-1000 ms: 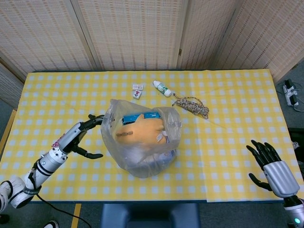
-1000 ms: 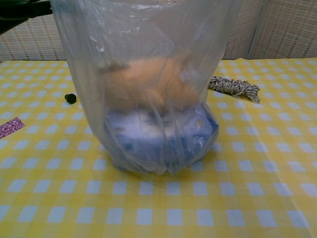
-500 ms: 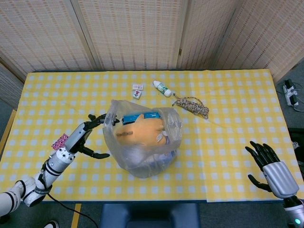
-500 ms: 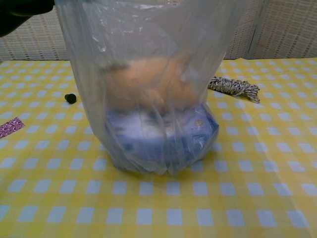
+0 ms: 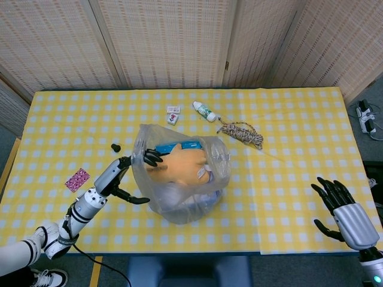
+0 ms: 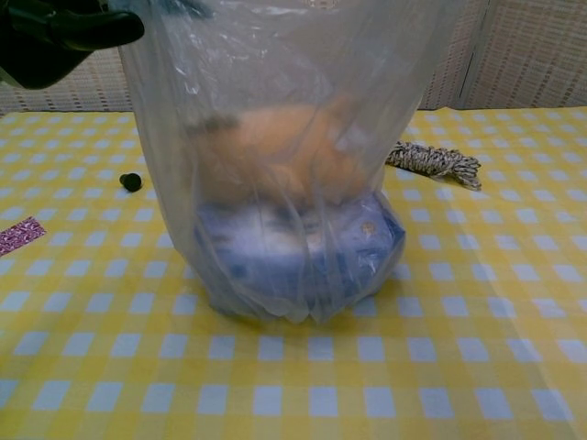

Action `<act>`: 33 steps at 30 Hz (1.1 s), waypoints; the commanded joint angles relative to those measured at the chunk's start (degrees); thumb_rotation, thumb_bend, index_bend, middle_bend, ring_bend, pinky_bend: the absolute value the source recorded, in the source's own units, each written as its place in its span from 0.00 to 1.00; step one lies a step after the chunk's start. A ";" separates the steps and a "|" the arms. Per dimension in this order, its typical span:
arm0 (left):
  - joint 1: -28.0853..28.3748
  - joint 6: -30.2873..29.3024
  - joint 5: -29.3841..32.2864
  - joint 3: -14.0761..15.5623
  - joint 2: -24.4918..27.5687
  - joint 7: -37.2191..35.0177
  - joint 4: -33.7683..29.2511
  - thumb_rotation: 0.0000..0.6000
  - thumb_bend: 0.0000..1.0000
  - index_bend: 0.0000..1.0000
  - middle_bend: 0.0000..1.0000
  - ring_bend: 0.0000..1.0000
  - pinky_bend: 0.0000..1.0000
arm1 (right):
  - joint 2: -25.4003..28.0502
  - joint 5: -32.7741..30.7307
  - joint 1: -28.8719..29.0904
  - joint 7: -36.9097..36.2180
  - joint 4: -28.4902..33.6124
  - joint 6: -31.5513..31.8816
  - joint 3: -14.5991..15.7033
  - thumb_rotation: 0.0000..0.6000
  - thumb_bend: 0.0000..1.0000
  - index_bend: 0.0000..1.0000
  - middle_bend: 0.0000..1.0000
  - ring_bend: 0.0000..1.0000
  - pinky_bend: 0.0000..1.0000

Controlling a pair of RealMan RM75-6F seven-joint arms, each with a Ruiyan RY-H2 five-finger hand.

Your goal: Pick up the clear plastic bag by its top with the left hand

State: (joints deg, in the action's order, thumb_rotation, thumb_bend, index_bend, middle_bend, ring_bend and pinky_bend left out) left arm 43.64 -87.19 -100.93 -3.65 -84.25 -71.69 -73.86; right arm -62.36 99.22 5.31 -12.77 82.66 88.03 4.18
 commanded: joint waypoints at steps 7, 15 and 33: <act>0.75 1.09 0.03 0.53 -1.73 -0.16 1.68 1.00 0.09 0.35 0.31 0.21 0.30 | 0.18 0.01 -0.21 -0.36 -0.15 0.35 0.02 1.00 0.34 0.00 0.00 0.00 0.00; 2.24 4.23 -0.40 1.51 0.28 0.46 -1.29 1.00 0.09 0.32 0.32 0.19 0.29 | 0.02 0.07 -0.10 -0.12 -0.27 0.09 0.03 1.00 0.34 0.00 0.00 0.00 0.00; 7.42 10.26 -2.12 3.49 9.77 -12.50 -11.77 1.00 0.09 0.12 0.11 0.06 0.20 | -0.04 0.32 0.08 -0.16 -0.20 -0.23 0.19 1.00 0.34 0.00 0.00 0.00 0.00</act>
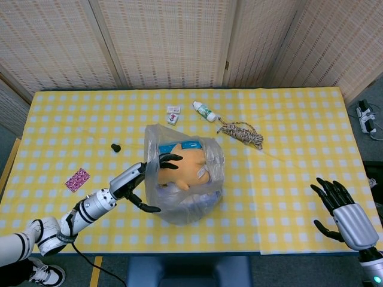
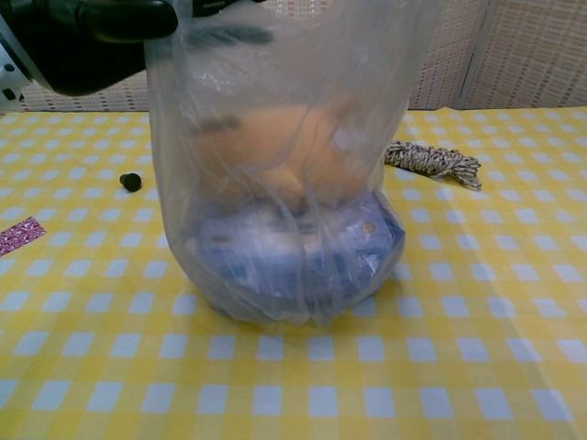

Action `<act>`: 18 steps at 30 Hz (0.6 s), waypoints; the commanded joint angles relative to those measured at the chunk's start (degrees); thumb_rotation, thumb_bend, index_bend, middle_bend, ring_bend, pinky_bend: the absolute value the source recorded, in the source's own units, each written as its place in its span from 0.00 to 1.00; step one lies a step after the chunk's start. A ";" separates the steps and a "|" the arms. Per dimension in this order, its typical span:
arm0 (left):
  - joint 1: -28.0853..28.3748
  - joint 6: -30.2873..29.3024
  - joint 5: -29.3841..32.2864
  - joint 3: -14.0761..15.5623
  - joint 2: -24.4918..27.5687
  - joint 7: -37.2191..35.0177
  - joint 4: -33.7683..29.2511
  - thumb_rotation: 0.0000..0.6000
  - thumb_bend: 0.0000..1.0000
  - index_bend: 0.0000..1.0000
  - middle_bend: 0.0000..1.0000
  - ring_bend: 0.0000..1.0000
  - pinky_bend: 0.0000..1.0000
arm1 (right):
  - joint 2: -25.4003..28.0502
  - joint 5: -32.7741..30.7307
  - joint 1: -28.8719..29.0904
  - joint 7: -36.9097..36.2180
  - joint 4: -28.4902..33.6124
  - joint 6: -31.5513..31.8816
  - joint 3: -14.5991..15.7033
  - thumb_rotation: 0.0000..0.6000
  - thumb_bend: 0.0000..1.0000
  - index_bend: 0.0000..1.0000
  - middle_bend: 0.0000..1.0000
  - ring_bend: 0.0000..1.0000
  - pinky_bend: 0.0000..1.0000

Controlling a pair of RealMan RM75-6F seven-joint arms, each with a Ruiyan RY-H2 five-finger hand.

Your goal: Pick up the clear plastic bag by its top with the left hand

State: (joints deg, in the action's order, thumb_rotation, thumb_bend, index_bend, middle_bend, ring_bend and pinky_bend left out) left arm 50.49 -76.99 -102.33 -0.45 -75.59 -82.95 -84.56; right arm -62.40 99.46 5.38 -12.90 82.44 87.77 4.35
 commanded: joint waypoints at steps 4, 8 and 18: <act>1.11 0.64 -1.45 0.96 2.16 -1.37 -1.79 1.00 0.09 0.14 0.12 0.12 0.25 | 0.02 0.41 -0.08 0.04 0.13 0.32 0.15 1.00 0.34 0.00 0.00 0.00 0.00; 1.51 1.49 -0.94 1.26 1.60 -2.19 -2.00 1.00 0.09 0.12 0.13 0.11 0.25 | 0.00 0.67 -0.17 0.25 0.27 0.52 0.27 1.00 0.34 0.00 0.00 0.00 0.00; 2.93 4.36 -0.27 0.96 -1.02 3.42 -0.10 1.00 0.10 0.16 0.13 0.11 0.24 | 0.14 0.61 -0.16 -0.06 0.20 0.53 0.28 1.00 0.34 0.00 0.00 0.00 0.00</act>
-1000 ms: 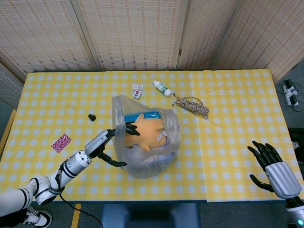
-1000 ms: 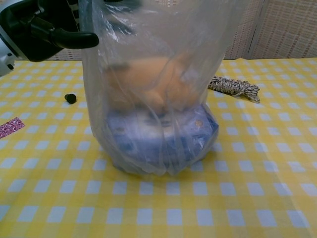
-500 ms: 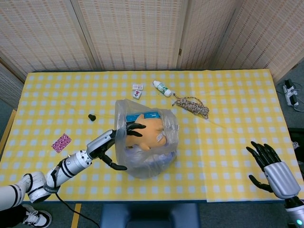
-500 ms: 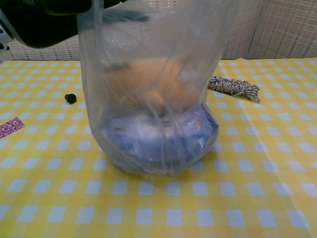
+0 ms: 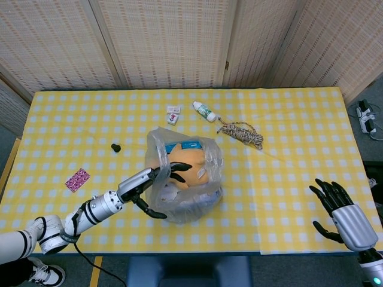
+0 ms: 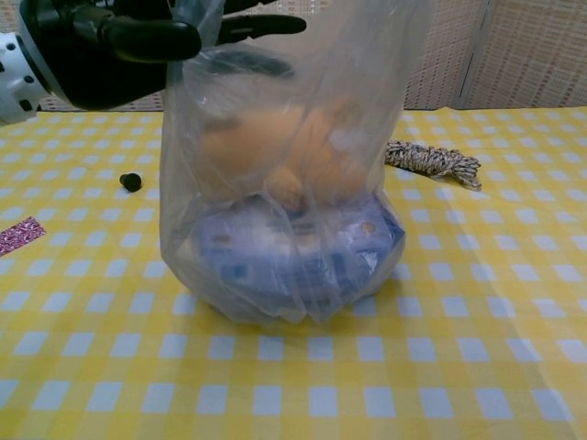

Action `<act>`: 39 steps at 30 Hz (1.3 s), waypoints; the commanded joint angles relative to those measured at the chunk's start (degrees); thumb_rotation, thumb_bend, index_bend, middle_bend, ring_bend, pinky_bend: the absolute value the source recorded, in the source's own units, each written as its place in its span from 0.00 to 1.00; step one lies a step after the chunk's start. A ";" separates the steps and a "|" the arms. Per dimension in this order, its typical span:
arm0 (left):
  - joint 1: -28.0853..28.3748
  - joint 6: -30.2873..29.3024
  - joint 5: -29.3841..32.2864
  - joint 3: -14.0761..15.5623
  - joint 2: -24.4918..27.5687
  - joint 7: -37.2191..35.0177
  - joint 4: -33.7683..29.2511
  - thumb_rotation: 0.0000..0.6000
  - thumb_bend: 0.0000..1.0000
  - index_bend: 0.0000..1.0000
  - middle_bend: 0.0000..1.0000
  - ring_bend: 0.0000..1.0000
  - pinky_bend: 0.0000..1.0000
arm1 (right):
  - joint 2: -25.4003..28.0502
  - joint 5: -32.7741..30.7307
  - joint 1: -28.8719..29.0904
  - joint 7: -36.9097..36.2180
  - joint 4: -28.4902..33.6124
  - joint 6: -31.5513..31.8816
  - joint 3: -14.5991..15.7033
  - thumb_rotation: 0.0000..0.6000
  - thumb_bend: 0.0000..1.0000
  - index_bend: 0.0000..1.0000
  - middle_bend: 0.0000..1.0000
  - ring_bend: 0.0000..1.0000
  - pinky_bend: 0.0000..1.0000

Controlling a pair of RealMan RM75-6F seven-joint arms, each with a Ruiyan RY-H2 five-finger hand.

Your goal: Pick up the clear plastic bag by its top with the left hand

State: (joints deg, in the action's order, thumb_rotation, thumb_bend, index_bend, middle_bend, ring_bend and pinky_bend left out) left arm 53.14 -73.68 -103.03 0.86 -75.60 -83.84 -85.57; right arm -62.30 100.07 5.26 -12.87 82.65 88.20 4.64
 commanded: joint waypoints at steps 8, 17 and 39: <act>1.59 4.74 2.71 -1.40 -2.44 9.68 0.24 1.00 0.10 0.18 0.13 0.10 0.23 | 0.06 -0.19 0.04 -0.33 -0.18 -0.22 0.01 1.00 0.33 0.00 0.00 0.00 0.00; 3.67 5.28 3.12 -3.10 -1.86 6.07 -1.29 1.00 0.09 0.17 0.13 0.07 0.21 | -0.13 -0.70 0.25 -0.22 -0.24 -0.77 -0.19 1.00 0.34 0.00 0.00 0.00 0.00; 5.75 6.58 5.93 -5.30 -4.08 2.20 -2.35 1.00 0.09 0.17 0.13 0.07 0.23 | 0.08 -0.71 -0.03 -0.44 -0.32 -0.14 -0.25 1.00 0.34 0.00 0.00 0.00 0.00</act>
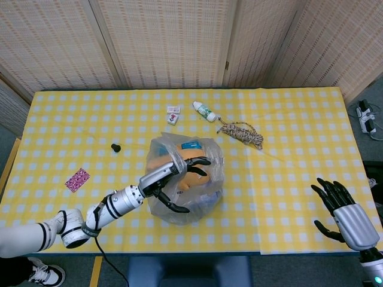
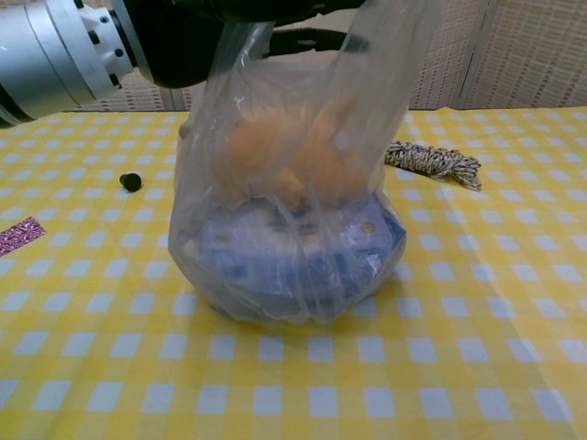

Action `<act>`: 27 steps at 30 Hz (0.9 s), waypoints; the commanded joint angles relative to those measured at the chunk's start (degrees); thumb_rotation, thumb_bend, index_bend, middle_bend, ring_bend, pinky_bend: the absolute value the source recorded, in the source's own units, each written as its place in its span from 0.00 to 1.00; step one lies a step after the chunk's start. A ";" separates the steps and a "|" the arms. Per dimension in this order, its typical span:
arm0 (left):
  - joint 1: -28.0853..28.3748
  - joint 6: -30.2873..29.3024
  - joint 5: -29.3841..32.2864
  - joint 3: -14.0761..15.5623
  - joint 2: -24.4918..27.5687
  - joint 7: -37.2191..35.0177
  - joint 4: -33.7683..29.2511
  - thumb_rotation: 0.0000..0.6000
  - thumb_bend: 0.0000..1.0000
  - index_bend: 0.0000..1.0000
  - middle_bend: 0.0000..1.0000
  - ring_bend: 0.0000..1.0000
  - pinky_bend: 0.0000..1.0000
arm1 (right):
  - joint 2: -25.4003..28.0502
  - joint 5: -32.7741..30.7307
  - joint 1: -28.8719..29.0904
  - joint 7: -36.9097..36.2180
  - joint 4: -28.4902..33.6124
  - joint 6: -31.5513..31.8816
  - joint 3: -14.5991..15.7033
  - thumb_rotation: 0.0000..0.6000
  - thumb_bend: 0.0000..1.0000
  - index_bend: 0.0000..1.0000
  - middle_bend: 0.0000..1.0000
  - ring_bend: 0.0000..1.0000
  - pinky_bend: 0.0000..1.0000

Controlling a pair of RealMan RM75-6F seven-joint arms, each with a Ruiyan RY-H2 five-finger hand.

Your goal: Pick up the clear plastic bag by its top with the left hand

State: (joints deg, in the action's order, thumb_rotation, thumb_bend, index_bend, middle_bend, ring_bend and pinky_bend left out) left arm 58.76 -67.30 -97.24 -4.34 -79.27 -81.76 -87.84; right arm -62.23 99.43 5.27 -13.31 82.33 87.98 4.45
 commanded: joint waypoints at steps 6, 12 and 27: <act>0.84 1.04 0.20 -0.23 -1.98 -0.57 -0.17 1.00 0.09 0.17 0.13 0.07 0.23 | 0.00 -0.19 -0.02 0.06 -0.06 -0.09 -0.08 1.00 0.34 0.00 0.00 0.00 0.00; 1.59 2.33 1.05 -0.76 -3.71 0.26 0.44 1.00 0.09 0.17 0.13 0.07 0.23 | -0.01 -0.23 0.05 0.00 -0.16 -0.27 -0.08 1.00 0.34 0.00 0.00 0.00 0.00; 2.23 4.52 0.74 0.69 -5.04 1.51 2.86 1.00 0.10 0.17 0.14 0.09 0.25 | 0.18 -0.21 -0.11 -0.50 -0.41 0.02 -0.05 1.00 0.34 0.00 0.00 0.00 0.00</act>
State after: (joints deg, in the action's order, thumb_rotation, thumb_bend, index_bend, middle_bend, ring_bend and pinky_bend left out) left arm 60.92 -63.01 -96.63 -3.71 -84.17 -80.60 -85.18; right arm -62.05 99.22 5.16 -13.81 81.92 88.00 4.39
